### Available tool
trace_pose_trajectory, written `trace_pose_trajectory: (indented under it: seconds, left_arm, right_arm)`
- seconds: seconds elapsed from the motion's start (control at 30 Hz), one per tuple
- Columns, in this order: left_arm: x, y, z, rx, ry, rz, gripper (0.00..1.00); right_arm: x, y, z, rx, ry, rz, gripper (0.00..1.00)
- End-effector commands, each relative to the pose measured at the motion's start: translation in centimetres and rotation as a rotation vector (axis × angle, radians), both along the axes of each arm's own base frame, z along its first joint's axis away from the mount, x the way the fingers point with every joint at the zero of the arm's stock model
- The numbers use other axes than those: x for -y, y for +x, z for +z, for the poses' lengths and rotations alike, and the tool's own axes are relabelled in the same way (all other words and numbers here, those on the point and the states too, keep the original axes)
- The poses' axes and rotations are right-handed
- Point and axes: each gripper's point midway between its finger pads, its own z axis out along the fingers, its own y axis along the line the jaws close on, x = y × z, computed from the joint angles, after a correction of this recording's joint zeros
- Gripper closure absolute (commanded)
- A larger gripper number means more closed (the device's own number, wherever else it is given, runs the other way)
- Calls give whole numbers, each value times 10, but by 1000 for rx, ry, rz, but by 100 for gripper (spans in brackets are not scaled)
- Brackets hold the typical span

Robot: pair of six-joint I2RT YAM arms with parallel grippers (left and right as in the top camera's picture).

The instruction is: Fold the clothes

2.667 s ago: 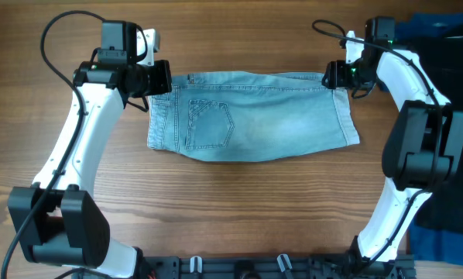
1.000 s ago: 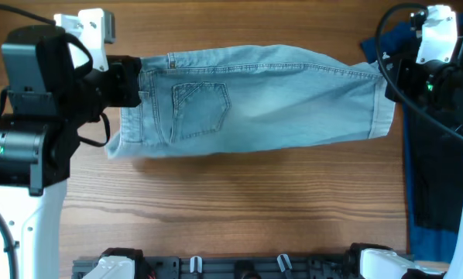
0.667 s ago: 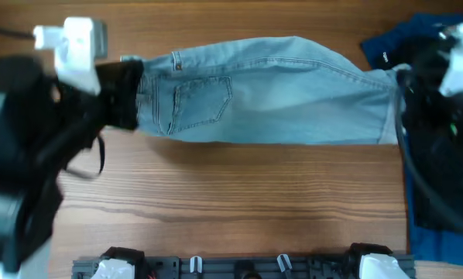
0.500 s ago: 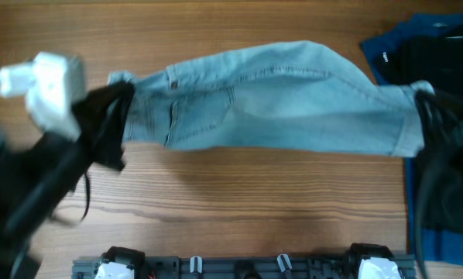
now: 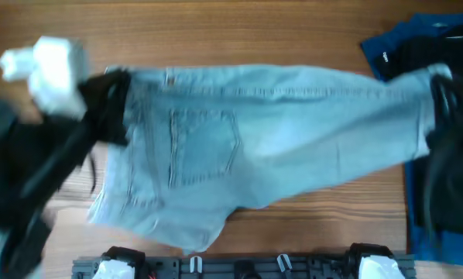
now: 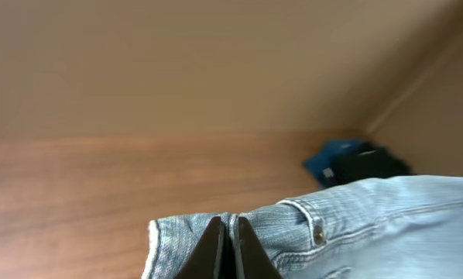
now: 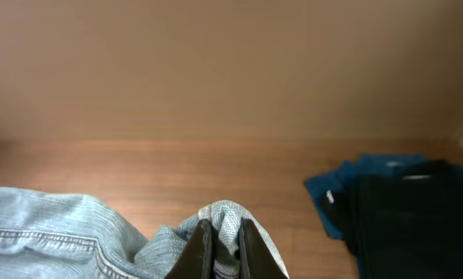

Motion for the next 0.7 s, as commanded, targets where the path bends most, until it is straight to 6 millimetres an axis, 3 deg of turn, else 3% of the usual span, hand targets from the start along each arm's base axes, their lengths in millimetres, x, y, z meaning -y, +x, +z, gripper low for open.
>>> trace_pose_trajectory:
  seconds: [0.0, 0.1, 0.13, 0.27, 0.3, 0.4, 0.43, 0.47, 0.5, 0.57, 0.67]
  left_arm:
    - [-11, 75, -41, -107, 89, 154, 96]
    - [-11, 134, -87, -189, 155, 224, 96]
    - [-11, 146, -97, -203, 166, 236, 96]
    - [-15, 213, -161, -268, 225, 309, 96]
    - [-15, 237, -185, -280, 231, 319, 96]
    - [-10, 272, -221, -276, 228, 325, 96]
    - [-10, 285, -232, -262, 224, 334, 88]
    - [-11, 298, -242, -244, 222, 348, 50]
    - [-15, 312, -254, -227, 223, 369, 4]
    - [-18, 325, -274, -225, 226, 385, 0]
    - [-23, 325, -289, -256, 236, 392, 0]
  right_arm:
    - [-3, 75, -44, -147, 16, 71, 96]
    - [-7, 142, -90, -243, 52, 124, 95]
    - [-8, 156, -102, -261, 60, 133, 96]
    - [-11, 236, -175, -332, 96, 166, 96]
    - [-13, 262, -205, -346, 105, 179, 96]
    - [-15, 301, -250, -354, 127, 172, 96]
    - [-18, 318, -270, -342, 124, 179, 75]
    - [-22, 330, -285, -332, 125, 185, 32]
    - [-25, 339, -300, -331, 125, 191, 1]
    - [-30, 347, -324, -353, 139, 190, 0]
    - [-32, 344, -334, -389, 162, 178, 0]
